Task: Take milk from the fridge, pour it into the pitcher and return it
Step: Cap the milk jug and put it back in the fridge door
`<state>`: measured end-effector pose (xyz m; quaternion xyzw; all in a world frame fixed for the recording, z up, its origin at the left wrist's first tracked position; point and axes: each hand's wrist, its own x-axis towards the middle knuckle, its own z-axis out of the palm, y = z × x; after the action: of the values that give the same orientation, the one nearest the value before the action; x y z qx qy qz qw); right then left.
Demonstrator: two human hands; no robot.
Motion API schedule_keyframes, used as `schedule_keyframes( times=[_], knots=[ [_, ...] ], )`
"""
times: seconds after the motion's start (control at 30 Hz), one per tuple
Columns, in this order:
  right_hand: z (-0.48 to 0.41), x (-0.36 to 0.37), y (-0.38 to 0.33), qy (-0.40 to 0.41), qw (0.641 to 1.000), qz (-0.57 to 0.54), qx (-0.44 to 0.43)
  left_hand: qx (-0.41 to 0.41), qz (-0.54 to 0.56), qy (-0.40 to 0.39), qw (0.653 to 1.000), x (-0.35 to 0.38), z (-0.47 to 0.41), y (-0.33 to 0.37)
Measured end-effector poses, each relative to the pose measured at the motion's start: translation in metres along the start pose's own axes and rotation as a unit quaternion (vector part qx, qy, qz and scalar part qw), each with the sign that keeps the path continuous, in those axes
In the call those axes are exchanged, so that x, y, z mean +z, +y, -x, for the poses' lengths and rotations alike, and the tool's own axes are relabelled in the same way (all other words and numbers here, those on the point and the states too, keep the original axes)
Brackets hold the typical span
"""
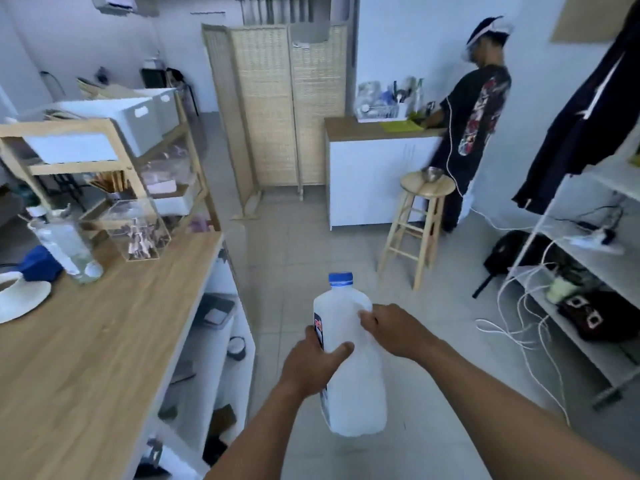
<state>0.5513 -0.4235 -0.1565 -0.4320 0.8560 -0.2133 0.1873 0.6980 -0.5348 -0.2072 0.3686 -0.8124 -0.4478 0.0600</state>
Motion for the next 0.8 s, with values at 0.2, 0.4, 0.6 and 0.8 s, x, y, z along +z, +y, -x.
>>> schedule_keyframes(
  times=[0.2,0.4,0.6,0.8],
  knots=[
    [0.007,-0.060,0.104,0.052,0.994,-0.042,0.091,0.074,-0.062,-0.085,0.992,0.075,-0.060,0.084],
    [0.034,-0.125,0.204,0.104,0.975,-0.048,0.192,0.141,-0.098,-0.158,0.972,0.168,-0.101,0.176],
    [0.071,-0.182,0.297,0.145,0.945,-0.036,0.292,0.198,-0.113,-0.215,0.950,0.258,-0.113,0.261],
    [0.128,-0.216,0.341,0.198,0.914,-0.065,0.348,0.264,-0.136,-0.274,0.915,0.327,-0.112,0.318]
  ],
)
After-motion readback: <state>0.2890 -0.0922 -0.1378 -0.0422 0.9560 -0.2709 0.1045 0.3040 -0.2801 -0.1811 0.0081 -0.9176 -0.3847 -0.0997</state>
